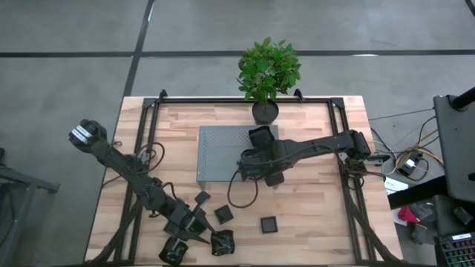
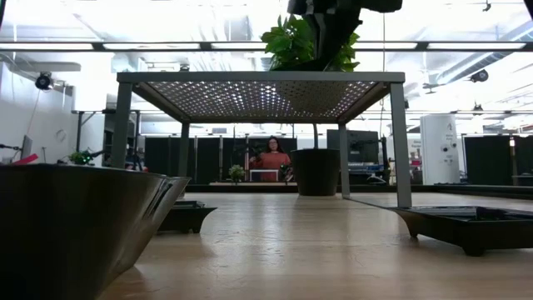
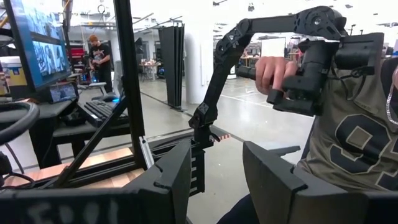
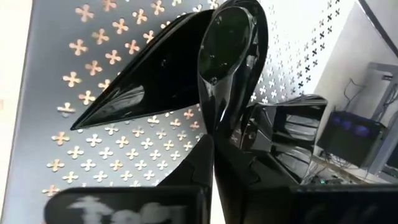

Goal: Pick & Place Mini shaped plates
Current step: Stack the black drop-shaped plate on the black drop-shaped plates on the shelf

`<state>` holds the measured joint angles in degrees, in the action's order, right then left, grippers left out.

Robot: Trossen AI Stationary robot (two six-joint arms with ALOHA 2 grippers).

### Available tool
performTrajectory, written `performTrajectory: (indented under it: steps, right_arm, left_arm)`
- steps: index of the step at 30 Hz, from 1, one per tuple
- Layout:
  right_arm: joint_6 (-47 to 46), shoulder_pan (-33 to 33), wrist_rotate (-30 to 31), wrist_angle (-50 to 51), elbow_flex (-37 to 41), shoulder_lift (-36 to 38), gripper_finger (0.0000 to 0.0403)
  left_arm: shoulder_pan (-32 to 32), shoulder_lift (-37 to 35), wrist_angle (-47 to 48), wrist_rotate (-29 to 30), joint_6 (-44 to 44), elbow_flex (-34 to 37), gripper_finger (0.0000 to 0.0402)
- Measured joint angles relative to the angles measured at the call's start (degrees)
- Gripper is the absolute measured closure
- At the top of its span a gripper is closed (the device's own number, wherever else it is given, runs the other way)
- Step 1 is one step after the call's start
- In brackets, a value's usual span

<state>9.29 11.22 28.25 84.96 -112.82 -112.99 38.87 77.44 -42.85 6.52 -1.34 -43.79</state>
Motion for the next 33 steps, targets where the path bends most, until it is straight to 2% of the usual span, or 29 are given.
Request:
performTrajectory:
  steps: [10,18,22,33]
  right_arm:
    - [-0.92,0.02,-2.17,0.36,-0.04,0.00,0.0388]
    - [-0.73,-0.02,-0.22,-0.10,0.14,-0.02,0.0330]
    - [-0.76,-0.02,-0.20,-0.28,0.60,-0.02,0.0313]
    - [0.18,-0.24,0.41,-2.11,3.01,-0.11,0.0325]
  left_arm:
    - [0.00,0.01,0.02,0.00,0.00,0.00,0.0261]
    - [0.00,0.01,0.04,0.00,0.00,0.00,0.0261]
    - [0.00,0.01,0.04,0.00,0.02,0.00,0.0261]
    - [0.00,0.01,0.00,-0.01,0.02,0.00,0.0261]
